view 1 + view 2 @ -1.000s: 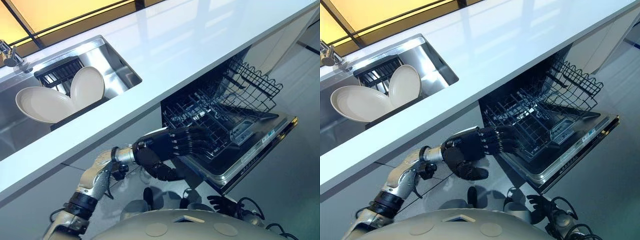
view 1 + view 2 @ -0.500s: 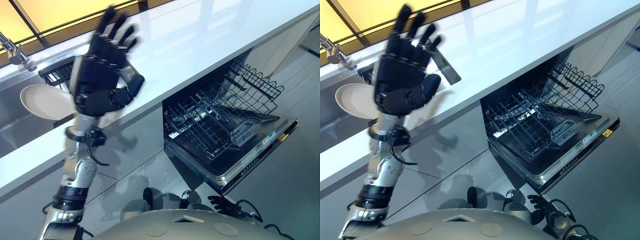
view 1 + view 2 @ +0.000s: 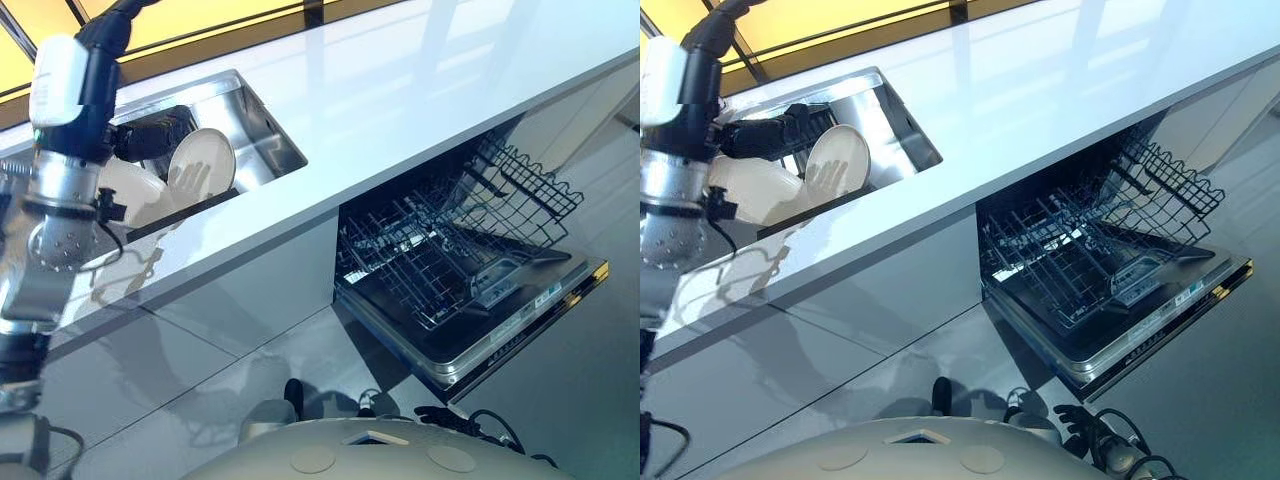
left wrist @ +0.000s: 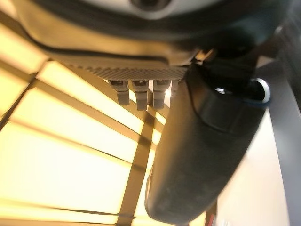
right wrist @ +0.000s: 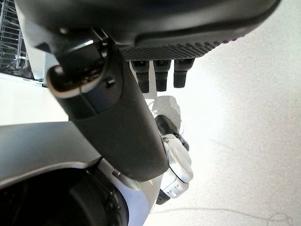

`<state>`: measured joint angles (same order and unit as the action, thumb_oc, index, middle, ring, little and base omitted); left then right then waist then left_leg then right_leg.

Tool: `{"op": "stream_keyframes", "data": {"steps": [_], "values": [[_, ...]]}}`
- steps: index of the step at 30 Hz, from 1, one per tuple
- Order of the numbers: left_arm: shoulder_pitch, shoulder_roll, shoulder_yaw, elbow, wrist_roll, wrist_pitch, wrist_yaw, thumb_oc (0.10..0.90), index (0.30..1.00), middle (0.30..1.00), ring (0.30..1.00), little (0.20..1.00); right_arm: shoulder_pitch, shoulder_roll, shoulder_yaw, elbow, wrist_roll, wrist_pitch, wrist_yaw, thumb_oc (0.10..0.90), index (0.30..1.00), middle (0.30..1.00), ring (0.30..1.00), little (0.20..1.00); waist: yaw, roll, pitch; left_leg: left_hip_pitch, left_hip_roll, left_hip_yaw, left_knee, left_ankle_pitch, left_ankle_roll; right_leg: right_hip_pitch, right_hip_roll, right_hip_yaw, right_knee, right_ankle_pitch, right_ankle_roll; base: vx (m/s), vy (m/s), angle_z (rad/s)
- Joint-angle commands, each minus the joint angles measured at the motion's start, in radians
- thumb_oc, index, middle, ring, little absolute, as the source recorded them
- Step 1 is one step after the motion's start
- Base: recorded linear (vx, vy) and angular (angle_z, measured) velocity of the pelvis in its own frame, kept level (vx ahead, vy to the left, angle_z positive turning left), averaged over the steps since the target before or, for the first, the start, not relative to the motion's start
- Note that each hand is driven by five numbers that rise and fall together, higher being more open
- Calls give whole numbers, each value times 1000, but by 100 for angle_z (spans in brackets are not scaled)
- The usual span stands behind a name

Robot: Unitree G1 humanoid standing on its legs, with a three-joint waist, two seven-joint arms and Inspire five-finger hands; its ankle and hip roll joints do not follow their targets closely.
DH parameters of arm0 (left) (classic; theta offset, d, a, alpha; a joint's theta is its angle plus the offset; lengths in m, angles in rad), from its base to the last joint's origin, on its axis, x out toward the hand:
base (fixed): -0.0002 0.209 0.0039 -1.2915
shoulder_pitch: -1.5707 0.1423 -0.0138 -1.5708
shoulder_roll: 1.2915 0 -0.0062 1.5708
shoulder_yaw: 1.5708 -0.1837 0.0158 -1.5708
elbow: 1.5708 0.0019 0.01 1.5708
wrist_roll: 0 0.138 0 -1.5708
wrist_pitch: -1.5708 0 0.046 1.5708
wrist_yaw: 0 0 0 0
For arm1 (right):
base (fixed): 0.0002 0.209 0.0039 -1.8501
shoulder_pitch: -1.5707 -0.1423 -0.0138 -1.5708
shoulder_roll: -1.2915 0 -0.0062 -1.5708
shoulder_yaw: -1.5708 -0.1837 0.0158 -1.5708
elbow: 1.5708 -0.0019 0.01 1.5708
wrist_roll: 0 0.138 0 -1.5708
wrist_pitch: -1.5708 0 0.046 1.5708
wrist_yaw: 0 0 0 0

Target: Pick up plates and place into dishwasher.

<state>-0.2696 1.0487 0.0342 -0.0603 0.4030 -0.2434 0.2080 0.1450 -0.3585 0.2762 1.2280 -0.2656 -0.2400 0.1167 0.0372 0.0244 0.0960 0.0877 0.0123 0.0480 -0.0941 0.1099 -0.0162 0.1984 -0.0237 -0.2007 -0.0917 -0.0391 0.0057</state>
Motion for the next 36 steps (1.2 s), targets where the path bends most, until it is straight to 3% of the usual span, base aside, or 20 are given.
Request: {"op": "stream_keyframes", "data": {"steps": [1, 5, 14, 24, 36], "values": [[-244, 98, -55, 55, 98, 24, -28, 800, 900, 900, 900, 900, -86, 3, 11, -77, 24, -30, 35, 800, 900, 900, 900, 900, -36, 32, -33, 70, -70, 40, 11, -173, 49, -82, 37, 18, 107, -66, 45, 53, 86, -9], [-376, 190, -192, 129, 189, 12, -95, 800, 900, 900, 900, 900, -85, -20, 9, -82, 31, -15, 47, 800, 900, 900, 900, 900, -61, 47, -31, 79, -74, 62, 13, -181, 56, -84, 33, 33, 109, -60, 56, 53, 83, -14], [-567, 248, -453, 302, 329, -69, -283, 800, 900, 900, 900, 900, -77, -44, 0, -94, 65, -5, 46, 800, 900, 900, 900, 900, -101, 62, -22, 84, -83, 102, 20, -191, 66, -92, 22, 64, 102, -40, 78, 45, 58, -15], [-664, 262, -596, 514, 405, -86, -486, 800, 900, 900, 900, 900, -76, -58, -10, -107, 115, 16, 38, 800, 900, 900, 900, 900, -124, 66, -8, 70, -96, 127, 46, -206, 80, -113, 13, 96, 106, -22, 97, 28, 41, -16], [-747, 289, -697, 659, 436, -120, -525, 800, 900, 900, 900, 900, -88, -72, -13, -123, 130, 35, 37, 800, 900, 900, 900, 900, -125, 73, 5, 53, -102, 140, 60, -213, 87, -134, 4, 101, 116, -13, 108, 0, 24, -3]]}}
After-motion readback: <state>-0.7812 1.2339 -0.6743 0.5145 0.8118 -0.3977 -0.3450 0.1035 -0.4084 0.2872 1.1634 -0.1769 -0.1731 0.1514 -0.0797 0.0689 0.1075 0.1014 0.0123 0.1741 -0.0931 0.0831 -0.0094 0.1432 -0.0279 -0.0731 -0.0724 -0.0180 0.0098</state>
